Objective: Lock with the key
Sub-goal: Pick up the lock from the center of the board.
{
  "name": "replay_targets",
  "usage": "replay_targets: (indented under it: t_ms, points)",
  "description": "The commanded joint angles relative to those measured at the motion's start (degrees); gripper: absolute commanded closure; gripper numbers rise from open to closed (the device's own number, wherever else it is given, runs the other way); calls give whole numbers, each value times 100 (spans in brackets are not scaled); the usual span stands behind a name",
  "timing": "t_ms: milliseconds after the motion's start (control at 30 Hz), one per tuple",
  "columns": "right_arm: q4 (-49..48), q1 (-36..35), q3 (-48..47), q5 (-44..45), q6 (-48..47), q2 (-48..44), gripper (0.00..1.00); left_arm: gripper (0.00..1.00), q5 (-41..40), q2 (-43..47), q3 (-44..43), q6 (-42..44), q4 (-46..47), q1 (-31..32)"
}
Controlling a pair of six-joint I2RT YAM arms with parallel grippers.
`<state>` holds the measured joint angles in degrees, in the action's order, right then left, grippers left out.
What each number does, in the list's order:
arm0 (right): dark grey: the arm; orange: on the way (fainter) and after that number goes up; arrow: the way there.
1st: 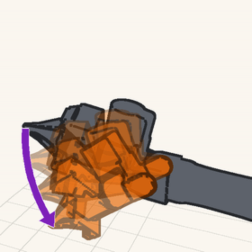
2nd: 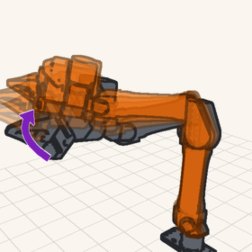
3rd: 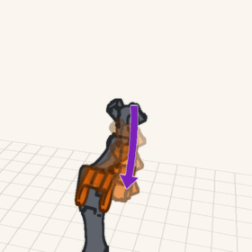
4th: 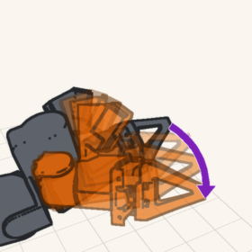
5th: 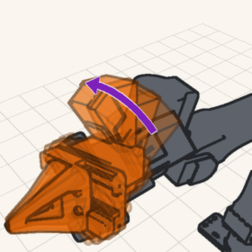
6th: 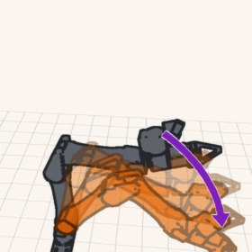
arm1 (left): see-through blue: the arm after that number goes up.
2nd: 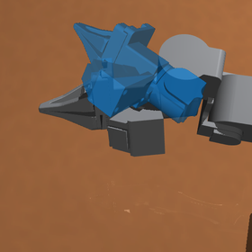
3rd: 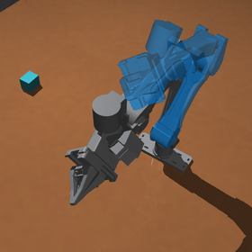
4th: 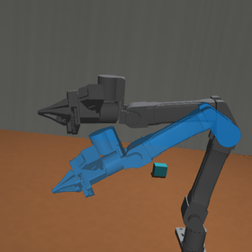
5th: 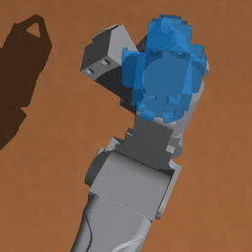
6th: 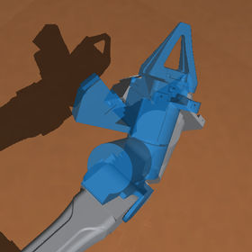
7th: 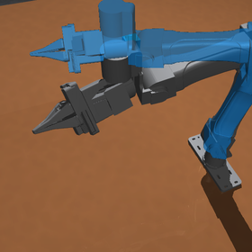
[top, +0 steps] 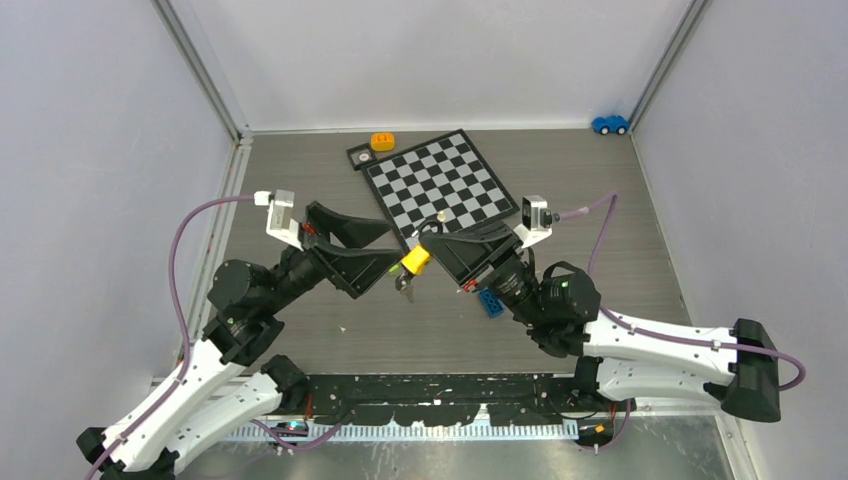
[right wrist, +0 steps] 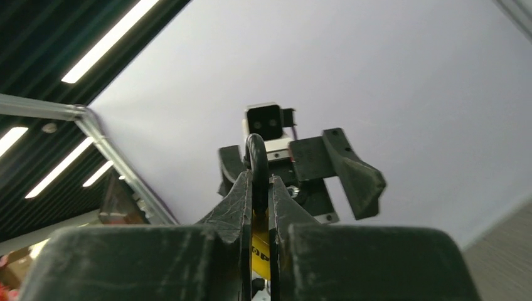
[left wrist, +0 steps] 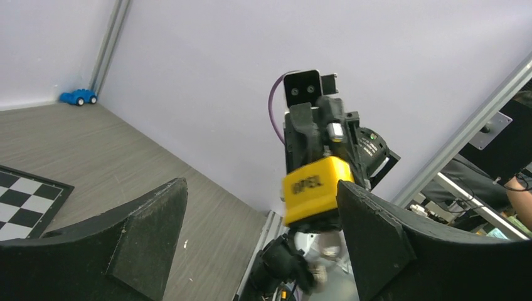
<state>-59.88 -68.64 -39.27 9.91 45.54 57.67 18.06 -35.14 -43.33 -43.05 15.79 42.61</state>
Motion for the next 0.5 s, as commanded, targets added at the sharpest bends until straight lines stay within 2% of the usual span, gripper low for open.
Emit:
replay_targets:
  t_ms: [0,200,367,467]
  points:
    - [1339,9,-529,982,-61,-375,100,9,464,-26,-287,193,40,10]
    - [2699,9,-838,1977,302,-568,100,9,569,8,-308,348,-292,10]
    - [4854,9,-1738,2853,1101,-390,100,13,616,-146,-636,1385,-1457,10]
    - [5438,9,-2108,3042,1492,-225,100,13,781,-301,-806,1744,-1791,15]
